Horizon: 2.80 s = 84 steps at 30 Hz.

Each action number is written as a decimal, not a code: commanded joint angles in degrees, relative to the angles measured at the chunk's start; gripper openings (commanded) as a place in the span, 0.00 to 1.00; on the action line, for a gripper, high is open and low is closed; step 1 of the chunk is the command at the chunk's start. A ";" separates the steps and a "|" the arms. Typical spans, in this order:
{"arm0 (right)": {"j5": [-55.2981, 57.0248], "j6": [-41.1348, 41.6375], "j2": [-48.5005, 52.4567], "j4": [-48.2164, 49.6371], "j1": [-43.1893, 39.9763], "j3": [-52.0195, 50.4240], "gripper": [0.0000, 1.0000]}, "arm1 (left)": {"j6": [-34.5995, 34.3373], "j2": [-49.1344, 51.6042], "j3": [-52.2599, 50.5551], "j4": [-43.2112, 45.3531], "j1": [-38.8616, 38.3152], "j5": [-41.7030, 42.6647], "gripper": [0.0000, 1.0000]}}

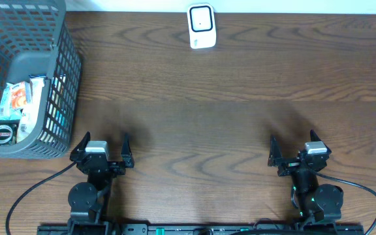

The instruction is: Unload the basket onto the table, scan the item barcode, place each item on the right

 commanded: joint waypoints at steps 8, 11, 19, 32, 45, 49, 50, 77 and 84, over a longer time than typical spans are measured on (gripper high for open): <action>0.04 0.37 -0.31 -0.17 0.35 -0.13 0.99 | -0.07 -0.35 -1.16 -1.90 -0.17 -1.77 0.98; 0.04 0.37 -0.31 -0.17 0.35 -0.13 0.99 | -0.07 -0.35 -1.16 -1.90 -0.17 -1.77 0.98; 0.04 0.37 -0.31 -0.17 0.35 -0.13 0.99 | -0.07 -0.35 -1.16 -1.90 -0.17 -1.77 0.98; 0.04 0.37 -0.31 -0.17 0.35 -0.13 0.99 | -0.07 -0.35 -1.16 -1.90 -0.17 -1.77 0.98; 0.04 0.37 -0.31 -0.17 0.35 -0.13 0.99 | -33.16 -0.35 -1.11 1.33 -0.22 25.88 0.97; 0.04 0.37 -0.31 -0.17 0.35 -0.13 0.99 | -33.16 -0.35 -1.11 5.49 -0.22 26.43 0.98; 0.04 0.37 -0.31 -0.17 0.35 -0.13 0.99 | -33.18 -0.35 -1.11 7.69 -0.22 26.99 0.98; 0.04 0.37 -0.31 -0.17 0.35 -0.13 0.99 | -16.11 18.27 28.98 32.39 -0.17 16.46 0.97; 0.04 0.37 -0.31 -0.17 0.35 -0.13 0.99 | -9.03 33.99 48.41 24.87 -0.15 15.50 0.98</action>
